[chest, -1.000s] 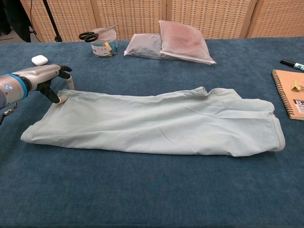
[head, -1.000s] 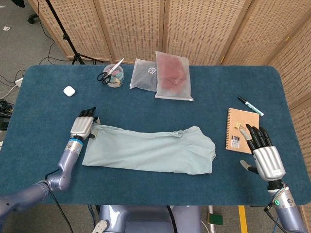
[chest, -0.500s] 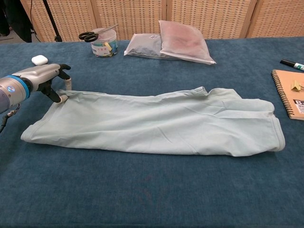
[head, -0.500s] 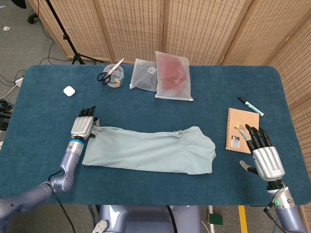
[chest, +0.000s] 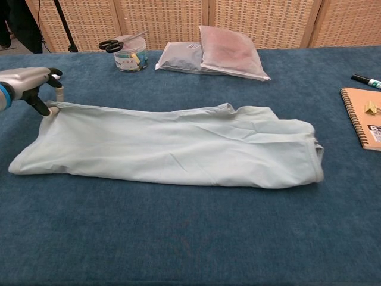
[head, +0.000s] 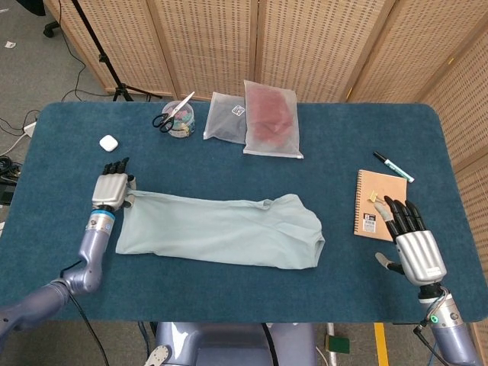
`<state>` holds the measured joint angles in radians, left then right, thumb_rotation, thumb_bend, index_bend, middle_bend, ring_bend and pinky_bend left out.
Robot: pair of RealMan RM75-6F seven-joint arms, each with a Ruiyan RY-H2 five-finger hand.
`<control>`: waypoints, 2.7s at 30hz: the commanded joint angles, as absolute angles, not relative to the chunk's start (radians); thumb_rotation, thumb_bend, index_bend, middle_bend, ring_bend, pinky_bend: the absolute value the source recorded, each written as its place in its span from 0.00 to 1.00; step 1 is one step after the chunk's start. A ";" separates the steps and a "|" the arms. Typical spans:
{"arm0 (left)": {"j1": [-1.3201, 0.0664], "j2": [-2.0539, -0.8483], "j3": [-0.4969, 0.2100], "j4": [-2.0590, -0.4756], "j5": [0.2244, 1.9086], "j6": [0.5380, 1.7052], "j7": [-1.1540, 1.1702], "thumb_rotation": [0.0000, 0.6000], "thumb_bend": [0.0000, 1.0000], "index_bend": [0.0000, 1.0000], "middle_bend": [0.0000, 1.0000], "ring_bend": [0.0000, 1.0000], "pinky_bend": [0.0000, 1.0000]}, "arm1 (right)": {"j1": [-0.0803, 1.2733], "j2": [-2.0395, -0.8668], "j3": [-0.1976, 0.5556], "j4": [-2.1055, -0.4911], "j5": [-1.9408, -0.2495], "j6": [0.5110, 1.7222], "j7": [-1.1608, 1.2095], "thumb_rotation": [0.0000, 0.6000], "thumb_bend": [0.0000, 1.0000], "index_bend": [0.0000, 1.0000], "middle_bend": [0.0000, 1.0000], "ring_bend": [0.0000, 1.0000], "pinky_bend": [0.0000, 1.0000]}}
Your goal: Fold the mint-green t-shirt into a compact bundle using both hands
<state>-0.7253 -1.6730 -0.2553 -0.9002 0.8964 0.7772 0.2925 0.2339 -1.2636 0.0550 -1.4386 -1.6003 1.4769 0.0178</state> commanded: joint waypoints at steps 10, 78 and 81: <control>-0.715 -1.560 -0.258 -0.601 0.801 0.532 0.268 1.00 0.55 0.84 0.00 0.00 0.00 | 0.236 -1.267 0.053 -1.448 -1.607 1.468 -0.005 1.00 0.10 0.00 0.00 0.00 0.00; -0.904 -1.578 -0.307 -1.213 1.092 0.865 0.304 1.00 0.57 0.84 0.00 0.00 0.00 | 0.232 -1.222 0.071 -1.476 -1.582 1.449 0.052 1.00 0.11 0.00 0.00 0.00 0.00; -0.953 -1.631 -0.321 -1.166 1.050 0.843 0.361 1.00 0.56 0.84 0.00 0.00 0.00 | 0.231 -1.219 0.072 -1.476 -1.580 1.450 0.058 1.00 0.11 0.00 0.00 0.00 0.00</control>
<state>-0.9239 -1.5984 -0.3105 -1.1958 1.0812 0.8577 0.3272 0.2312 -1.2196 0.0723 -1.4761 -1.5798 1.4499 0.0584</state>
